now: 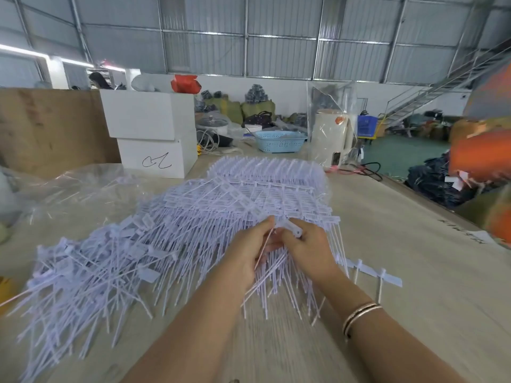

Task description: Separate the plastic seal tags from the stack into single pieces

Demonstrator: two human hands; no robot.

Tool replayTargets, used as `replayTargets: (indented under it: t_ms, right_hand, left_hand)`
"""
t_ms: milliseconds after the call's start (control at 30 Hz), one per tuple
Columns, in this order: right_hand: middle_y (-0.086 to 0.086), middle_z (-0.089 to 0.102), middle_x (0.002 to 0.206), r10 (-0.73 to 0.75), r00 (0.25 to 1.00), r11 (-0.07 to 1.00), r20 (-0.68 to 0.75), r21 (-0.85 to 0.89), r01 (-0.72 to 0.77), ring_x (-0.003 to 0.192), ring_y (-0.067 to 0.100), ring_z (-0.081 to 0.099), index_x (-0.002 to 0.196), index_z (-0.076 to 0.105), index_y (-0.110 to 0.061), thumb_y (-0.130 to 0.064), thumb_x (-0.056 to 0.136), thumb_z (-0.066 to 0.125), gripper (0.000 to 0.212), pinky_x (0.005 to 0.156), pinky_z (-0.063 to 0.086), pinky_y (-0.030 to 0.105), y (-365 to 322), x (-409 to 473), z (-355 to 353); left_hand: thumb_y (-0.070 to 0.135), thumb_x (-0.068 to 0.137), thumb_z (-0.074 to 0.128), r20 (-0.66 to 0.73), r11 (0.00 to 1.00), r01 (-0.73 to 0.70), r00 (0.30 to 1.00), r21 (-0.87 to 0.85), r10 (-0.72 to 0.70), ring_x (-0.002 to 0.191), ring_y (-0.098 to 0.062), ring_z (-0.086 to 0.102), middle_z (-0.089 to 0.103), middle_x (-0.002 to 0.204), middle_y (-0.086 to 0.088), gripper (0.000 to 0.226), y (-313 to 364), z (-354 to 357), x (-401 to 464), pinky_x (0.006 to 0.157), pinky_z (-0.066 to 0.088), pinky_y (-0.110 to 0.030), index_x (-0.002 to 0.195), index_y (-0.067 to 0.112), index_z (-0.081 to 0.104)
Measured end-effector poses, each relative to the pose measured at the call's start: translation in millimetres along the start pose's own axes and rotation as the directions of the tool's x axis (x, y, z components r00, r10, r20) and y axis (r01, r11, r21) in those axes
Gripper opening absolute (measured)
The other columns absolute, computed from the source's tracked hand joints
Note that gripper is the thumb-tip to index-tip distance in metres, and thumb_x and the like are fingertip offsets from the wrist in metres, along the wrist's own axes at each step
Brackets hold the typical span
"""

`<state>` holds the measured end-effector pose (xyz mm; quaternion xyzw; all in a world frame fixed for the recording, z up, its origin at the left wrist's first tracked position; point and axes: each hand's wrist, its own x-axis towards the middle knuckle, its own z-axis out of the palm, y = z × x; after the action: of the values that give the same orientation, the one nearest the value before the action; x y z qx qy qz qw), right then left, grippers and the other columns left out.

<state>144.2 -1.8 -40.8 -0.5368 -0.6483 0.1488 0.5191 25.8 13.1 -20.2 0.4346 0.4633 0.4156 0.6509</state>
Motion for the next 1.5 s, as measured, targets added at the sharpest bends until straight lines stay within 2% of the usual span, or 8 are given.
replayTargets:
  t_ms: [167,333,467,967,1167,1267,1367,1500]
  right_hand:
    - [-0.011,0.066,0.059,0.074,0.988,0.985,0.135,0.145,-0.094,0.054,-0.002,0.057,0.074,0.070,-0.015,-0.011,0.091,0.059,0.021,0.056,0.039,0.010,-4,-1,-4]
    - [-0.007,0.051,0.054,-0.122,0.992,0.960,0.033,-0.249,0.126,0.047,0.005,0.045,0.073,0.065,-0.007,-0.010,0.090,0.059,0.018,0.049,0.026,0.019,-4,0,2]
    - [0.009,0.060,0.062,-0.324,0.944,0.817,0.060,-0.485,0.311,0.056,0.028,0.056,0.072,0.061,-0.008,-0.018,0.088,0.049,0.022,0.053,0.025,0.025,-7,-3,3]
    - [0.000,0.051,0.053,-0.619,0.781,0.609,0.083,-0.577,0.544,0.044,0.015,0.046,0.064,0.056,-0.011,-0.015,0.085,0.060,0.022,0.045,0.032,0.022,-8,-8,1]
    - [-0.010,0.041,0.047,-0.108,0.992,0.992,-0.063,-0.067,0.104,0.042,0.006,0.037,0.069,0.053,-0.001,-0.017,0.092,0.060,0.028,0.045,0.027,0.016,7,-1,-13]
    - [-0.003,0.037,0.054,-0.021,0.999,0.995,-0.031,0.094,0.024,0.049,0.007,0.032,0.069,0.048,0.002,-0.019,0.092,0.060,0.034,0.049,0.026,0.019,10,0,-18]
    - [-0.005,0.035,0.051,-0.003,1.000,0.996,-0.003,0.094,0.004,0.046,0.008,0.031,0.069,0.051,-0.007,-0.026,0.093,0.058,0.031,0.046,0.025,0.018,8,2,-14]
    - [-0.001,0.053,0.048,0.091,0.996,0.995,-0.003,0.045,-0.091,0.039,0.004,0.038,0.097,0.062,0.000,-0.028,0.093,0.058,0.029,0.042,0.029,0.015,6,10,-8]
  left_hand:
    - [0.034,0.087,0.066,-0.072,0.999,-0.040,0.997,0.015,0.041,0.064,-0.006,0.066,0.070,0.072,0.003,0.022,-1,0,2,0.043,0.031,-0.019,0.093,0.013,0.068]
    - [0.020,0.087,0.067,-0.164,0.985,-0.071,0.985,-0.154,0.045,0.044,0.000,0.060,0.067,0.070,0.000,0.016,-1,9,0,0.043,0.042,-0.016,0.092,0.005,0.068]
    - [0.019,0.085,0.069,-0.260,0.979,-0.087,0.965,-0.187,0.036,0.054,-0.010,0.058,0.065,0.072,-0.004,0.015,-4,10,4,0.037,0.037,-0.013,0.082,0.005,0.067]
    - [0.009,0.088,0.061,-0.249,0.961,-0.033,0.968,-0.276,-0.038,0.030,-0.005,0.046,0.053,0.038,0.001,0.026,0,4,2,0.032,0.031,-0.012,0.062,0.007,0.058]
    - [0.027,0.101,0.038,-0.065,0.991,-0.044,0.996,0.130,0.053,0.054,-0.014,0.055,0.066,0.055,-0.003,0.038,5,2,2,0.045,0.036,-0.022,0.080,0.009,0.063]
    - [0.025,0.099,0.043,-0.009,0.866,-0.090,0.994,0.491,0.108,0.062,-0.016,0.065,0.068,0.065,-0.005,0.030,8,-16,2,0.055,0.054,-0.023,0.086,0.008,0.063]
    - [0.030,0.095,0.047,0.005,0.470,-0.213,0.914,0.856,0.406,0.054,-0.018,0.061,0.066,0.063,-0.008,0.038,4,-35,1,0.051,0.047,-0.025,0.067,0.011,0.063]
    - [0.029,0.095,0.045,-0.004,0.300,-0.227,0.792,0.927,0.611,0.070,-0.021,0.059,0.063,0.077,-0.001,0.025,6,-49,5,0.062,0.047,-0.031,0.082,0.018,0.064]
